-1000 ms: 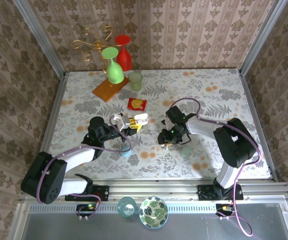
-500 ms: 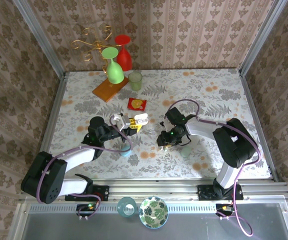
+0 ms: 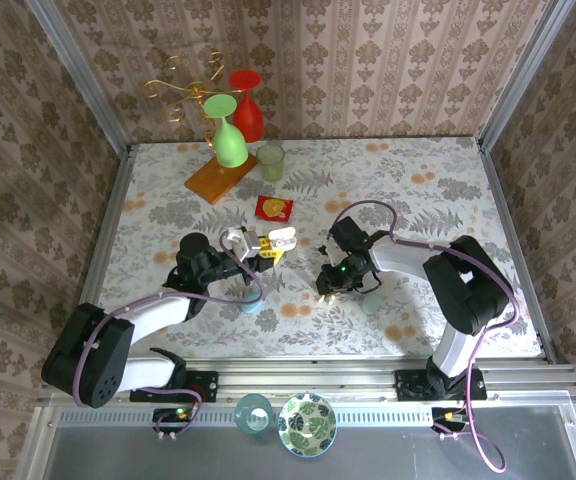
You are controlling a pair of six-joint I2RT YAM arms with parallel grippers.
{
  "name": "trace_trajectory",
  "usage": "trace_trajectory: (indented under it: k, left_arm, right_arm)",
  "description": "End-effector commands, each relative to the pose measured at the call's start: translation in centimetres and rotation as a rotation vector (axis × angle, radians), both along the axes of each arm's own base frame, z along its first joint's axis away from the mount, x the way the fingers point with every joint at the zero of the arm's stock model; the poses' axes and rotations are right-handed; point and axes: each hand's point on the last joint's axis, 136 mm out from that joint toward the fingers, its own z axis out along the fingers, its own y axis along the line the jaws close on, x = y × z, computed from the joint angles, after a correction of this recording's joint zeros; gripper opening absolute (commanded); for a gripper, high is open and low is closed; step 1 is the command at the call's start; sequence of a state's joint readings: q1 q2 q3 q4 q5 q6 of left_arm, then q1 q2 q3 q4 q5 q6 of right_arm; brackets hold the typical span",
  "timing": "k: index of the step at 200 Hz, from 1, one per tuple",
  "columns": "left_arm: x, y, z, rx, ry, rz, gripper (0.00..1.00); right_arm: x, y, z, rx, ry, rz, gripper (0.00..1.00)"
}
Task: Insert the wireless bluetooth earbuds into the charging case
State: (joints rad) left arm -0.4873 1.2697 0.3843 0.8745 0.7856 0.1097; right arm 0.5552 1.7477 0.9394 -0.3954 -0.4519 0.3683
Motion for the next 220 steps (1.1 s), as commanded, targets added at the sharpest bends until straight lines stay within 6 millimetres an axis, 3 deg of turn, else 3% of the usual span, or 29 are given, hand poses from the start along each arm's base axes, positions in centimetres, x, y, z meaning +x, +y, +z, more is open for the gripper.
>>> trace_trajectory:
  k: [1, 43, 101, 111, 144, 173, 220]
  left_arm:
    - [0.2, 0.1, 1.1, -0.009, -0.052, 0.005, 0.00]
    - [0.3, 0.2, 0.9, -0.006, -0.030, 0.010, 0.00]
    - [-0.1, -0.3, 0.8, 0.005, 0.034, -0.038, 0.00]
    - [-0.2, -0.4, 0.8, 0.004, 0.047, -0.051, 0.00]
    - [-0.3, -0.8, 0.8, 0.008, 0.117, -0.070, 0.00]
    - [-0.4, -1.0, 0.4, 0.025, 0.144, -0.080, 0.00]
    - [-0.7, -1.4, 0.3, 0.017, 0.192, -0.116, 0.00]
  right_arm:
    - [-0.4, -0.6, -0.4, -0.042, -0.006, 0.013, 0.20]
    - [1.3, -1.3, 2.6, -0.073, -0.155, -0.010, 0.19]
    - [4.9, -2.2, 10.8, -0.058, -0.537, -0.027, 0.18]
    - [5.3, -2.2, 13.6, -0.038, -0.637, -0.022, 0.18]
    - [5.0, -0.4, 19.0, -0.042, -0.855, 0.108, 0.19]
    - [4.8, 1.1, 22.3, -0.031, -0.967, 0.177, 0.19]
    - [4.9, 4.0, 23.8, -0.024, -1.057, 0.277, 0.19]
